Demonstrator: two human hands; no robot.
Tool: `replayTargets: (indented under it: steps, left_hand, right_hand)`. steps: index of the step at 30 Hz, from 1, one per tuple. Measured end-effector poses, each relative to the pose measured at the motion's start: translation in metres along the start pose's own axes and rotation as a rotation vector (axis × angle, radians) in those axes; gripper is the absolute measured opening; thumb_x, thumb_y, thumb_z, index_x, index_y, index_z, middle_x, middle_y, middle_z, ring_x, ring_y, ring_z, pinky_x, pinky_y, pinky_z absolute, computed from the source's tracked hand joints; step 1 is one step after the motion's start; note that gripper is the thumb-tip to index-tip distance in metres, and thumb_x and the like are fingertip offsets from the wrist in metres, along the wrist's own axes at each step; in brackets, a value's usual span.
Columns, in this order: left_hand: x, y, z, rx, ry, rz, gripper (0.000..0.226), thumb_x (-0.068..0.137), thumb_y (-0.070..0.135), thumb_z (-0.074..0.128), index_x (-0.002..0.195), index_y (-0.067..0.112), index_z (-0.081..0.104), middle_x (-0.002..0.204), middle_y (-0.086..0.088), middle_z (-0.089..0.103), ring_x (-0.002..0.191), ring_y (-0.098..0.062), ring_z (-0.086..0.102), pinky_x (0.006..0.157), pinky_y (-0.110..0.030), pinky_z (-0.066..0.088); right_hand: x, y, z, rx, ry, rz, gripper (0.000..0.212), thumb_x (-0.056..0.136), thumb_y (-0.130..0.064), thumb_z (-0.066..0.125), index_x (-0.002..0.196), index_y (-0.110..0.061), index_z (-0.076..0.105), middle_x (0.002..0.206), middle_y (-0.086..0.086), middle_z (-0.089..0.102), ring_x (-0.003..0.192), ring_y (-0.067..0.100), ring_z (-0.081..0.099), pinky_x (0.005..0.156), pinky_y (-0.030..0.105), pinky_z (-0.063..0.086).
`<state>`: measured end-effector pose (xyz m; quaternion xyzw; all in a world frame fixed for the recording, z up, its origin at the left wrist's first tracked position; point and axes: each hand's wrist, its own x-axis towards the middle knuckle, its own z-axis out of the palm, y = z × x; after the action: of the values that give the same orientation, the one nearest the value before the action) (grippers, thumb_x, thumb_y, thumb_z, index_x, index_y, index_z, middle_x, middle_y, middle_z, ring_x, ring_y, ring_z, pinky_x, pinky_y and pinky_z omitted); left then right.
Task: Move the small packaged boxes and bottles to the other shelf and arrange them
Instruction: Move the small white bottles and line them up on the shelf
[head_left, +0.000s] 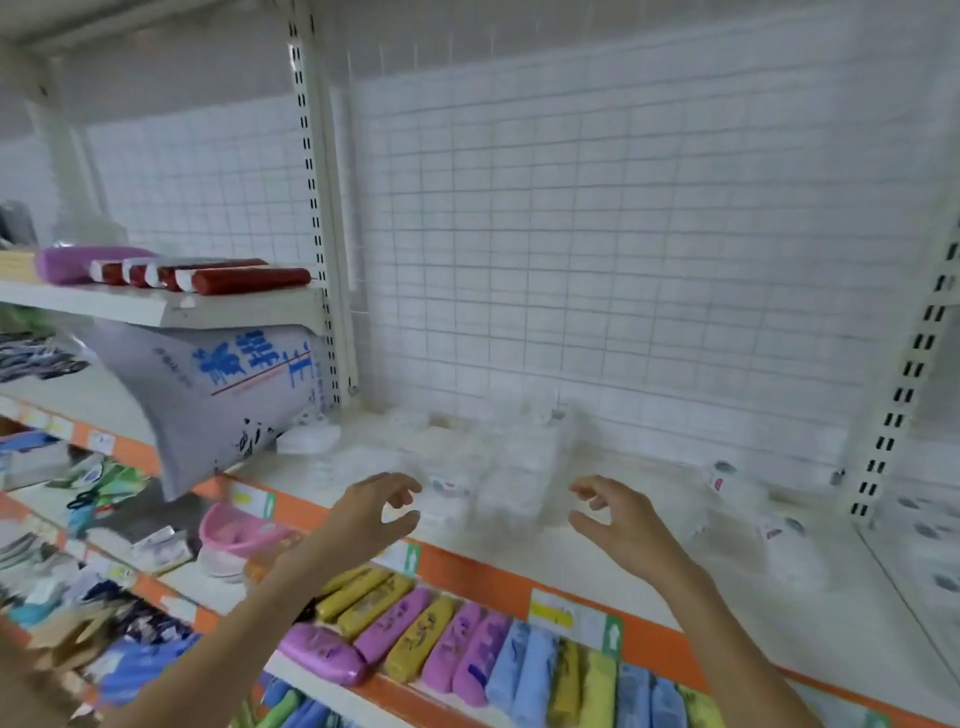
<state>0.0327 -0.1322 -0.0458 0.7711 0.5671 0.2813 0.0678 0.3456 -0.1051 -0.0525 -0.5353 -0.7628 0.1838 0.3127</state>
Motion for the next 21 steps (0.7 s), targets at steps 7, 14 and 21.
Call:
replayTargets:
  steps: [7,14,21]
  left_hand:
    - [0.12,-0.014,0.015,-0.049,-0.116,0.121,0.036,0.084,0.029,0.064,0.117,0.017,0.055,0.1,0.005,0.054,0.09,-0.008,0.053,0.071,-0.006,0.038]
    - [0.187,-0.014,0.059,-0.085,-0.408,0.208,0.07,0.078,0.046,0.067,0.135,0.019,0.036,0.122,0.003,0.037,0.109,-0.013,0.046,0.092,-0.021,0.037]
    - [0.21,-0.023,0.088,-0.226,-0.504,0.265,0.069,0.076,0.041,0.071,0.132,0.016,0.04,0.12,-0.001,0.038,0.1,-0.014,0.049,0.085,-0.02,0.041]
  right_hand:
    - [0.092,0.011,0.007,-0.02,0.017,0.106,0.029,0.091,-0.021,0.055,0.12,-0.018,0.054,0.116,0.0,0.055,0.101,0.011,0.051,0.084,0.02,0.037]
    - [0.157,0.012,0.024,0.028,0.029,0.305,0.036,0.095,-0.021,0.047,0.13,-0.012,0.048,0.143,0.005,0.042,0.128,0.02,0.042,0.091,0.021,0.031]
    - [0.181,0.01,0.044,0.065,0.095,0.412,0.033,0.086,-0.016,0.063,0.117,-0.007,0.057,0.124,0.005,0.049,0.1,0.014,0.05,0.067,0.019,0.042]
